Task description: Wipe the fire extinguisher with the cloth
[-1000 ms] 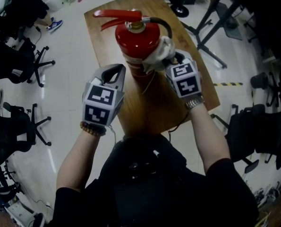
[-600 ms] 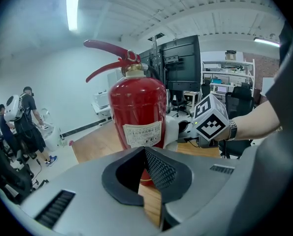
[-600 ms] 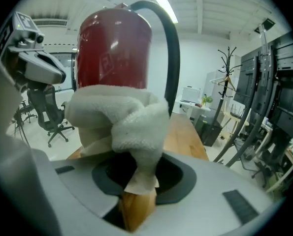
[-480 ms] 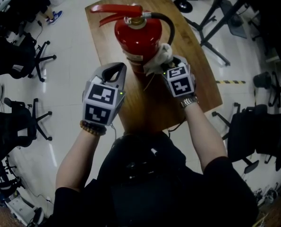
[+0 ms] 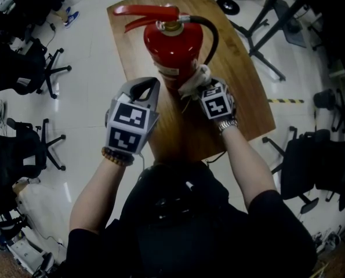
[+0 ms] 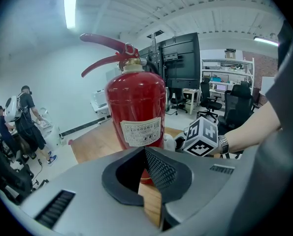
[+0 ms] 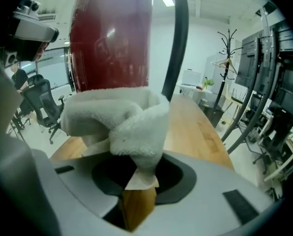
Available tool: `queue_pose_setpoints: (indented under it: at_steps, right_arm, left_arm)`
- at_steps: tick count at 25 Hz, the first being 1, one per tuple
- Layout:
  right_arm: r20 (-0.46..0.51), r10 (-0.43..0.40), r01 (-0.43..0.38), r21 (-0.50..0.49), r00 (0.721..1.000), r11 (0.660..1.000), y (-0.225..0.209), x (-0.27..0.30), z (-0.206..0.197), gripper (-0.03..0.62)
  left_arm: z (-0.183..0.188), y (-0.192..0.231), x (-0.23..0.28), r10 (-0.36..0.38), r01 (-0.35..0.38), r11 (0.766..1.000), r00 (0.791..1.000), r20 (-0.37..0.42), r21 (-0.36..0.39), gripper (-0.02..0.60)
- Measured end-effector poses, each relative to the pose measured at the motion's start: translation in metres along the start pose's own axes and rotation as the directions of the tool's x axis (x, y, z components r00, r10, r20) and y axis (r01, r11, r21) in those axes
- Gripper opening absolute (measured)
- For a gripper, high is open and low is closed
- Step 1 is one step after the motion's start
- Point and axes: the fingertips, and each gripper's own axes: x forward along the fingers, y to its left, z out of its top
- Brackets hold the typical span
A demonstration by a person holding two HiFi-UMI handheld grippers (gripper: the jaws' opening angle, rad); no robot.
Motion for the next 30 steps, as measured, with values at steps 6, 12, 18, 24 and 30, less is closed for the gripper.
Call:
queue_pose_setpoints:
  at_steps: [6, 12, 18, 24, 30]
  right_arm:
    - [-0.035, 0.004, -0.004, 0.005, 0.999, 1.000, 0.003, 0.009, -0.015, 0.121]
    - [-0.047, 0.007, -0.007, 0.012, 0.999, 1.000, 0.005, 0.011, -0.019, 0.121]
    - [-0.080, 0.021, -0.018, 0.033, 0.997, 0.999, 0.007, 0.010, -0.035, 0.121]
    - [-0.140, 0.063, -0.050, 0.094, 0.988, 0.994, 0.012, 0.012, -0.051, 0.121]
    - [-0.154, 0.060, -0.044, 0.105, 0.986, 0.994, 0.016, -0.010, -0.060, 0.120]
  left_arm:
    - [-0.001, 0.000, -0.002, 0.001, -0.001, 1.000, 1.000, -0.004, 0.002, 0.000]
    - [0.000, 0.000, -0.006, 0.002, -0.002, 1.000, 1.000, 0.001, 0.005, 0.000]
    - [0.002, -0.004, -0.012, 0.000, 0.000, 1.000, 1.000, 0.008, 0.009, 0.000]
    - [0.004, -0.008, -0.018, -0.004, 0.004, 1.000, 1.000, 0.029, 0.023, 0.000]
    - [0.006, -0.008, -0.029, -0.012, 0.011, 1.000, 0.999, 0.050, 0.024, 0.000]
